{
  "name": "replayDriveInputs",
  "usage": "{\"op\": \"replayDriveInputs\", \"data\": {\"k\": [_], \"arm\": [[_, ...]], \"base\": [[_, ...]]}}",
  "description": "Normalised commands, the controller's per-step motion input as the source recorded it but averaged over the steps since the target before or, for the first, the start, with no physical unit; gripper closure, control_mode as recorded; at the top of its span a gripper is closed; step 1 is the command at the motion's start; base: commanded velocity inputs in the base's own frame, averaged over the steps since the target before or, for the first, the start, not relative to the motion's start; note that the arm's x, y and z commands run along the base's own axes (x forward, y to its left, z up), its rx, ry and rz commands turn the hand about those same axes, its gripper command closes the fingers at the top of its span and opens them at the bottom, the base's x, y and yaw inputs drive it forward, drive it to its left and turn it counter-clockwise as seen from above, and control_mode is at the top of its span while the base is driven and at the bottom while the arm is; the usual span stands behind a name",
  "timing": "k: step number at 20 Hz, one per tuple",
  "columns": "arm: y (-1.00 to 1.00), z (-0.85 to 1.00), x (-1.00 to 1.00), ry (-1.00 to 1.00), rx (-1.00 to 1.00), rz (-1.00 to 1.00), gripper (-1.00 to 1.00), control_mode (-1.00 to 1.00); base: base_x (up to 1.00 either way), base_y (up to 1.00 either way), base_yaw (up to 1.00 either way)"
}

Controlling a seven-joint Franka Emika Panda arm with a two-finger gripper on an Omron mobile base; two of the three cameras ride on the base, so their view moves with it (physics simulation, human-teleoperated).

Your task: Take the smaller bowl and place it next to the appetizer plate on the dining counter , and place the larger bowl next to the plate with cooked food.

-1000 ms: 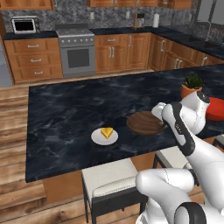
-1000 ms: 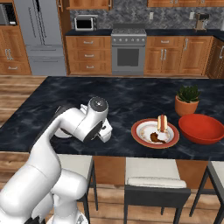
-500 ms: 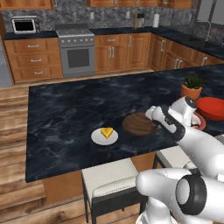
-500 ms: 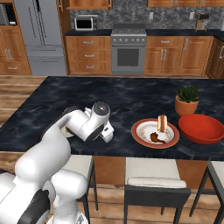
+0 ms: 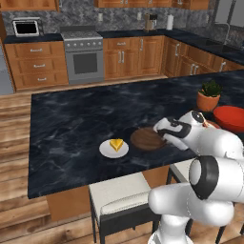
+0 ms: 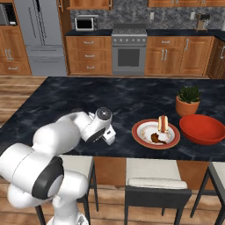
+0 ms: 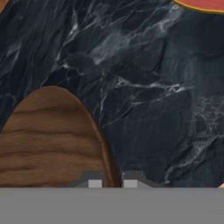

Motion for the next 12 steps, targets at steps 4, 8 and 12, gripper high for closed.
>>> {"op": "replayDriveInputs", "data": {"k": [4, 8, 12], "arm": [[0.0, -0.36, 0.35, 0.02, 0.0, 0.0, 1.0, -1.0], [0.0, -0.34, 0.3, 0.02, 0.0, -0.01, 1.0, -1.0], [0.0, -0.28, 0.35, 0.0, 0.0, -0.02, 1.0, -1.0]], "base": [[0.0, 0.0, 0.0], [0.0, 0.0, 0.0], [0.0, 0.0, 0.0]]}}
